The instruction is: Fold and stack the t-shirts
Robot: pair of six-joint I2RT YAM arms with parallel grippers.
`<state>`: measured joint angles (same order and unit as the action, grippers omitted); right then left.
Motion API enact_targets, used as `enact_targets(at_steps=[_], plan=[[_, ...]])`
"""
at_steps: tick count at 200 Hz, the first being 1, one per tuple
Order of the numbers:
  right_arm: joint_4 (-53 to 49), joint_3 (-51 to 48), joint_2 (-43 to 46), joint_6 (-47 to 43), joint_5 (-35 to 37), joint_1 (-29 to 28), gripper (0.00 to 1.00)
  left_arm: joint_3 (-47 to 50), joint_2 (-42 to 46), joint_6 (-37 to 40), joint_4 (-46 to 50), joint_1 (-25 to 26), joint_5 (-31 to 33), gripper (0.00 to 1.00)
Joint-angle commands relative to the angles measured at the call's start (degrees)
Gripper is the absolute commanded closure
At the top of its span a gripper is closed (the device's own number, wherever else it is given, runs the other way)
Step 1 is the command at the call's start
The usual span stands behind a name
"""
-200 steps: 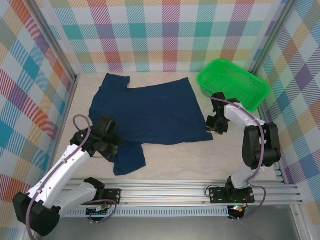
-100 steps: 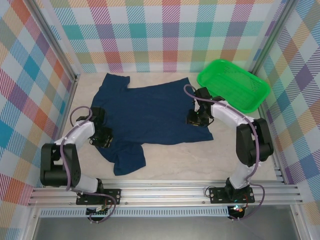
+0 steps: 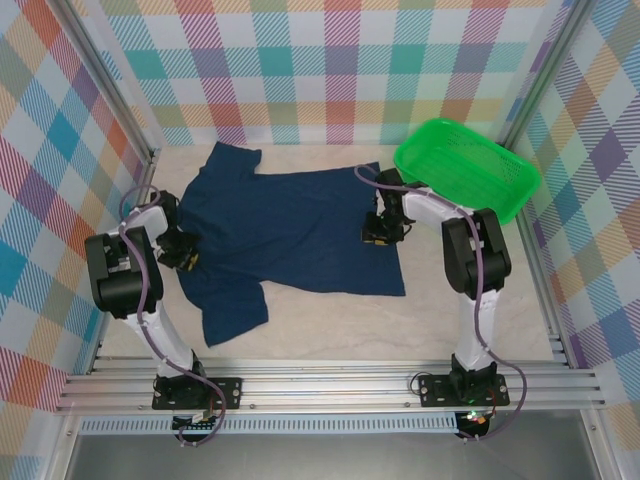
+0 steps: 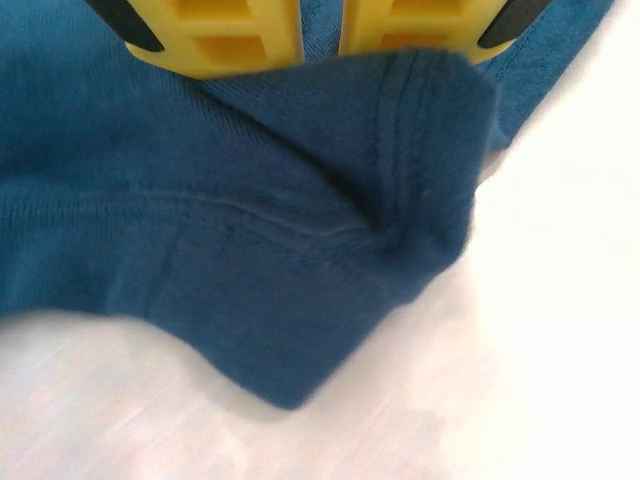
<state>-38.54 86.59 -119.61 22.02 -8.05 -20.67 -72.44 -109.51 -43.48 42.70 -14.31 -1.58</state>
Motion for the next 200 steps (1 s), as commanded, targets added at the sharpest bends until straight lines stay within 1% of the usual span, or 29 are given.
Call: enact_targets(at_steps=[1,22,38,61,75,88,98,114,124,138,156,166,177,188,200], plan=[[-3.15,5.36,-5.53,1.0,2.4,-0.34,0.7,-4.51,-5.74,5.54,-0.92,-0.69,2.54,0.82],[-8.04,11.55,-10.31,2.03,8.14,0.15,0.73,-10.5,-8.81,6.23,1.26,-0.66,3.67,0.82],[-11.59,16.61,-13.36,2.53,11.25,0.82,0.73,-13.13,-10.42,6.29,1.86,-0.59,4.08,0.82],[-14.36,22.93,-16.68,1.91,10.13,1.92,0.72,-15.44,-11.5,8.03,1.84,-0.11,3.74,0.79],[-13.69,24.32,-15.92,0.55,9.14,1.7,0.69,-15.46,-8.66,9.18,2.3,1.15,5.39,0.73],[-13.01,23.98,-13.21,-0.05,9.2,1.42,0.67,-13.72,-2.97,9.38,3.54,2.61,8.07,0.61],[-11.91,22.4,-9.96,0.24,9.23,1.33,0.64,-11.3,2.36,9.25,5.16,3.45,10.51,0.53],[-10.19,18.44,-3.74,1.79,9.54,1.33,0.59,-4.97,11.53,6.38,9.03,3.8,12.62,0.49],[-9.68,15.74,0.09,3.24,9.63,1.33,0.56,0.4,16.87,3.38,11.22,4.0,12.68,0.49],[-7.88,10.12,5.64,6.33,8.01,1.25,0.55,9.4,24.74,-1.27,13.04,4.12,12.36,0.51],[-3.99,1.23,12.61,10.48,3.15,1.16,0.56,20.31,34.28,-3.5,11.47,4.26,7.54,0.58],[-2.1,-3.46,15.66,11.7,0.0,0.99,0.57,24.51,36.98,-3.13,10.59,4.2,4.16,0.61],[-0.78,-7.52,18.08,11.72,-2.79,0.57,0.57,28.54,38.31,-1.79,7.96,4.22,-0.88,0.6],[-0.61,-10.77,19.76,11.48,-5.04,0.54,0.57,30.88,38.11,-1.25,8.19,4.2,-2.67,0.58],[-0.27,-14.44,21.63,10.93,-7.04,0.54,0.57,32.0,37.99,-0.16,8.44,4.17,-2.13,0.57]])
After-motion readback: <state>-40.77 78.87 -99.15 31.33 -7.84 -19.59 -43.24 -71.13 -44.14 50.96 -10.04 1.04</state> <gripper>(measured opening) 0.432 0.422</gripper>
